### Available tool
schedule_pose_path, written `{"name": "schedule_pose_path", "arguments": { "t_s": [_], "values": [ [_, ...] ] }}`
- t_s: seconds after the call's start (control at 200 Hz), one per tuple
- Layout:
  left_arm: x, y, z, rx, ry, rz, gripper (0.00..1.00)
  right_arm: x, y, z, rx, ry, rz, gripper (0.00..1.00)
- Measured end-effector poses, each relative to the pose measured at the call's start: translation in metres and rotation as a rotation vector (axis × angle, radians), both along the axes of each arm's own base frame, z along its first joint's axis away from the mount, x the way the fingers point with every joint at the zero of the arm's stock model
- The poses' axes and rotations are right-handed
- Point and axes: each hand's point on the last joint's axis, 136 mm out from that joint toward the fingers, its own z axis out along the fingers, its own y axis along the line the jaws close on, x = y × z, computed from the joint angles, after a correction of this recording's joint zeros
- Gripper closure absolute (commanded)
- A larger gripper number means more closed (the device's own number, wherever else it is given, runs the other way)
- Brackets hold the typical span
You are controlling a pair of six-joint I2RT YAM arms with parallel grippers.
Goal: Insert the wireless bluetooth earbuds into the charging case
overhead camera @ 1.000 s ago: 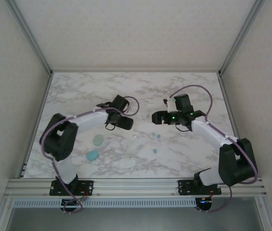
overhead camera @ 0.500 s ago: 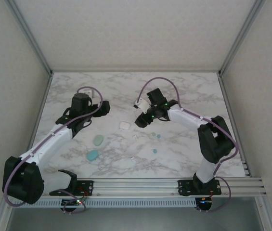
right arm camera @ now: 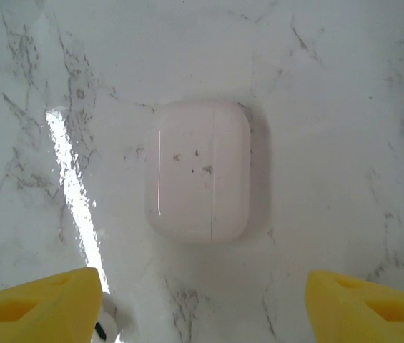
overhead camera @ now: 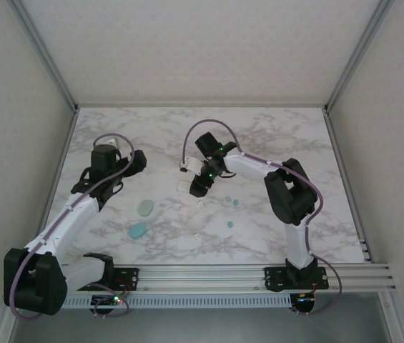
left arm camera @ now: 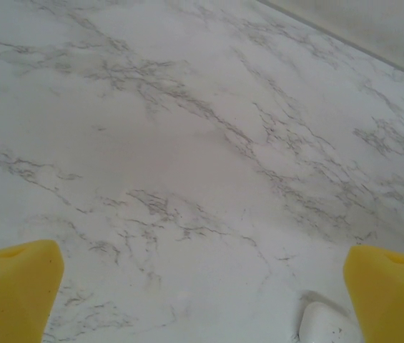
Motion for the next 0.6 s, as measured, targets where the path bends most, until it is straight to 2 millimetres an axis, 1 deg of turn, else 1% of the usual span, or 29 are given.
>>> {"name": "schedule_pose_path", "arguments": {
  "t_s": [0.155,0.275,0.511,0.601],
  "values": [
    [0.001,0.003,0.0,-0.001,0.0,0.009,0.0,-0.002,0.009,-0.007,-0.013,0.004,0.034,0.19],
    [0.001,0.008,0.0,-0.001,0.001,0.021,0.0,0.002,0.015,-0.014,-0.028,0.007,0.042,0.17],
    [0.002,0.012,-0.001,-0.007,0.003,0.03,0.0,0.01,0.02,-0.03,-0.066,0.023,0.055,0.24],
    [0.002,0.012,-0.002,-0.008,0.008,0.03,0.0,0.012,0.021,-0.03,-0.073,0.026,0.055,0.28]
  ]
}}
